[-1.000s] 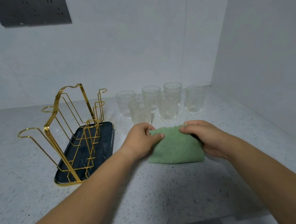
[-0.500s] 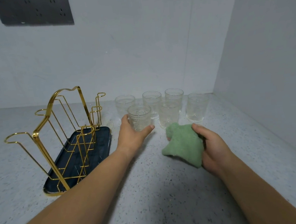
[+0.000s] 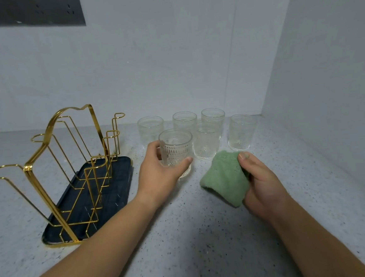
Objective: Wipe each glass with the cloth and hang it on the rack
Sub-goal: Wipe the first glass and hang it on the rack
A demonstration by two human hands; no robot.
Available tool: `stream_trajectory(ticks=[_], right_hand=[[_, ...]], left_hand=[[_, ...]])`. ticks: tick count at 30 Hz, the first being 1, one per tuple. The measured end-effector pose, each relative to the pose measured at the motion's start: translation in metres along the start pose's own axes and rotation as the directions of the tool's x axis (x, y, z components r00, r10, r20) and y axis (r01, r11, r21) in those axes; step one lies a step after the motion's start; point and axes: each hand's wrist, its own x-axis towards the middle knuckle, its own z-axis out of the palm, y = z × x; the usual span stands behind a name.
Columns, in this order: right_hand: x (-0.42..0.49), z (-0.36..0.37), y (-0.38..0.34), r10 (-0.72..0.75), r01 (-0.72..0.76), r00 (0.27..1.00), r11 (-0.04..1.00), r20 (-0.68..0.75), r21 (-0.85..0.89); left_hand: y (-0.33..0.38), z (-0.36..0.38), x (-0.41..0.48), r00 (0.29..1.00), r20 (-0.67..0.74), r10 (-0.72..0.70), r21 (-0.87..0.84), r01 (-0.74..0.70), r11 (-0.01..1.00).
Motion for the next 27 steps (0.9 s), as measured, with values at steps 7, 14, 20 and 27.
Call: stream_trajectory(ticks=[7,14,20,27], right_hand=[[-0.023,0.015,-0.012,-0.012,0.011,0.999,1.0,0.03,0.025],[-0.053,0.056,-0.001,-0.134,0.162,0.974,0.976,0.183,-0.149],[-0.035,0.079,0.02,-0.373,0.346,0.927,0.814,0.037,-0.466],[-0.027,0.091,0.048,-0.274,0.369,0.929,0.734,0.249,-0.569]], left_hand=[[0.017,-0.019,-0.048,0.924,0.383,-0.003,-0.44,0.185,0.879],[-0.002,-0.005,-0.053,0.899,0.436,-0.041,-0.599,0.323,0.732],[-0.002,-0.002,-0.05,0.89,0.444,-0.098,-0.608,0.381,0.697],[-0.001,-0.011,-0.047,0.883,0.439,-0.164,-0.626,0.432,0.649]])
